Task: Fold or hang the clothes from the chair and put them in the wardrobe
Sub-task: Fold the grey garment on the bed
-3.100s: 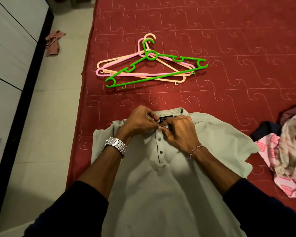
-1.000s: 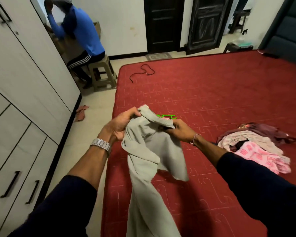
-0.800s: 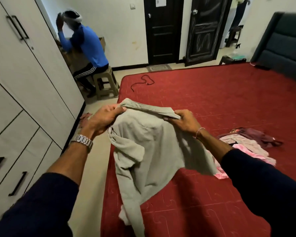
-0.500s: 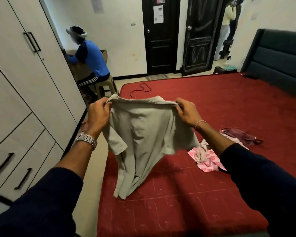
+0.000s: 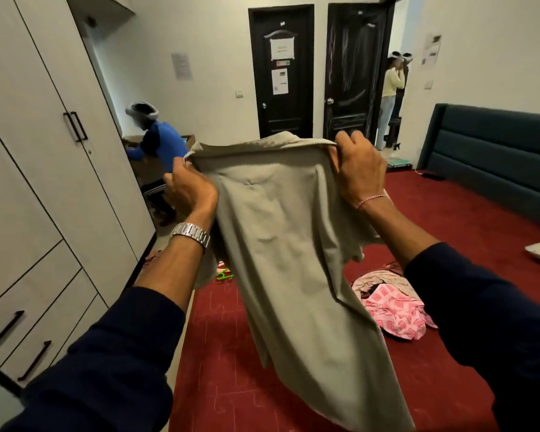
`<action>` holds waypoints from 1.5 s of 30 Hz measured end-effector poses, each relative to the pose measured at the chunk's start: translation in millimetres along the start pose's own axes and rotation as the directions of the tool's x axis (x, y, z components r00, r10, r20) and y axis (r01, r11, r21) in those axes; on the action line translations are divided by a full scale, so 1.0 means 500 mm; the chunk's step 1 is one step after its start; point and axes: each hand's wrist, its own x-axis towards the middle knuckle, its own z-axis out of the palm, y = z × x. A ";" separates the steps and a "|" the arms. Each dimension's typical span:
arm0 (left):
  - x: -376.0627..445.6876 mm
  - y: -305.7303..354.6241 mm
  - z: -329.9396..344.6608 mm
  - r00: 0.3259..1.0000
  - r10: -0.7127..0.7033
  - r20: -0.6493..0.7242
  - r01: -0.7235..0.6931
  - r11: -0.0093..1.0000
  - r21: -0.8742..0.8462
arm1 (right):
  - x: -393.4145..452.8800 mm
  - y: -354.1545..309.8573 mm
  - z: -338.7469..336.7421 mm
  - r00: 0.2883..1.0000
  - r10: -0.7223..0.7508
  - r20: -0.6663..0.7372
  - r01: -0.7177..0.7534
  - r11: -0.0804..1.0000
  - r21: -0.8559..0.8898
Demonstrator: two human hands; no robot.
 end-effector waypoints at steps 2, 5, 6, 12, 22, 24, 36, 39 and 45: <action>-0.002 -0.001 -0.003 0.960 0.266 -0.085 -0.258 0.962 0.093 | 0.002 0.020 -0.018 0.999 -0.004 -0.042 0.000 0.996 -0.087; 0.030 -0.048 -0.008 0.703 0.711 -0.025 -0.687 0.687 0.235 | -0.005 0.081 -0.037 0.998 -0.019 -0.057 0.010 0.987 -0.160; 0.044 -0.066 -0.014 0.610 0.792 0.030 -0.770 0.584 0.259 | -0.009 0.107 -0.041 0.999 -0.020 -0.029 0.014 0.985 -0.173; 0.056 -0.127 -0.060 0.424 0.880 0.215 -0.896 0.372 0.245 | -0.077 0.196 -0.025 0.981 -0.143 0.131 0.160 0.978 -0.130; 0.067 -0.262 0.055 0.522 0.728 0.445 -0.840 0.529 0.120 | -0.099 0.191 0.165 0.935 -0.168 0.312 0.177 0.984 0.000; 0.071 -0.324 0.122 0.527 0.697 0.487 -0.835 0.531 0.144 | -0.129 0.195 0.255 0.905 -0.154 0.397 0.165 0.986 0.007; 0.004 -0.855 0.591 0.533 0.289 0.795 -0.714 0.658 0.239 | -0.471 0.276 0.876 0.578 0.096 0.811 -0.045 0.995 -0.086; -0.011 -0.973 0.687 0.571 0.197 0.797 -0.625 0.734 0.267 | -0.561 0.285 0.990 0.546 0.143 0.826 -0.163 0.985 -0.063; -0.044 -1.099 0.791 0.611 0.136 0.779 -0.558 0.773 0.303 | -0.675 0.288 1.133 0.574 0.228 0.786 -0.131 0.974 -0.187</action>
